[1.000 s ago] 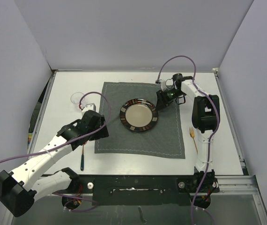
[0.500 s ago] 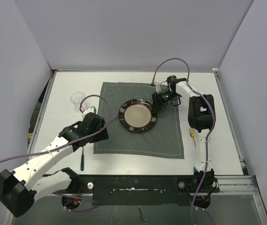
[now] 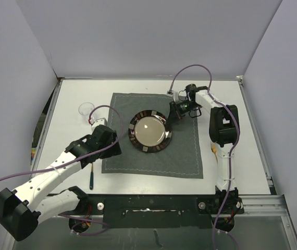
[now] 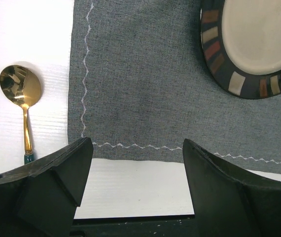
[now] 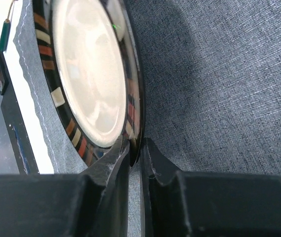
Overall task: Set the dinner table for one person
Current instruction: Adjust the plate on the napkin.
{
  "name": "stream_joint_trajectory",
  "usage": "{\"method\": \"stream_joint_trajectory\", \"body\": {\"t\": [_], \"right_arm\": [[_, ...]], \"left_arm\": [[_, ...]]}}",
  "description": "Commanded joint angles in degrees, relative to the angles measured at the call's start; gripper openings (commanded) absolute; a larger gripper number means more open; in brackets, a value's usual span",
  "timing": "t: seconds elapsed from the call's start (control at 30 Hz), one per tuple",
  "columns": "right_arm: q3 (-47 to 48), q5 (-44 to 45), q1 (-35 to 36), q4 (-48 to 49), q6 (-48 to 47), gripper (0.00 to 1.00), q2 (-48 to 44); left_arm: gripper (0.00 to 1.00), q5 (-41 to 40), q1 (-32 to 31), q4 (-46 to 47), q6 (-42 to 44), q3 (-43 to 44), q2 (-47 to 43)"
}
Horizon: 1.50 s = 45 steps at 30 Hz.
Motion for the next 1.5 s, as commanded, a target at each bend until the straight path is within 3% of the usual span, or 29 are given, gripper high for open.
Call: {"method": "stream_joint_trajectory", "body": {"t": [0.0,0.37,0.63,1.07,1.23,1.47], "right_arm": [[2.2,2.7,0.7,0.1,-5.2,0.0,-2.1],[6.5,0.9,-3.2,-3.8,-5.5,0.0,-7.2],[8.9,3.8,-5.2,-7.0,-7.2,0.0,-18.0],[2.3,4.4,-5.3,-5.0,-6.3,0.0,-21.4],[2.5,3.9,-5.4,-3.7,-4.7,0.0,-21.0],[-1.2,4.6,-5.4,-0.7,-4.7,0.0,-20.6]], "left_arm": [[0.73,0.4,0.3,3.3,-0.2,0.4,-0.9],[0.72,-1.8,0.3,0.7,-1.3,-1.9,-1.1],[0.71,0.7,0.3,6.4,-0.5,-3.7,0.5],[0.7,4.2,0.0,12.1,0.8,-4.1,3.0],[0.68,5.4,-2.6,19.2,-0.1,-7.3,6.4],[0.66,9.3,-5.5,33.6,-4.6,-11.8,18.7]]}}
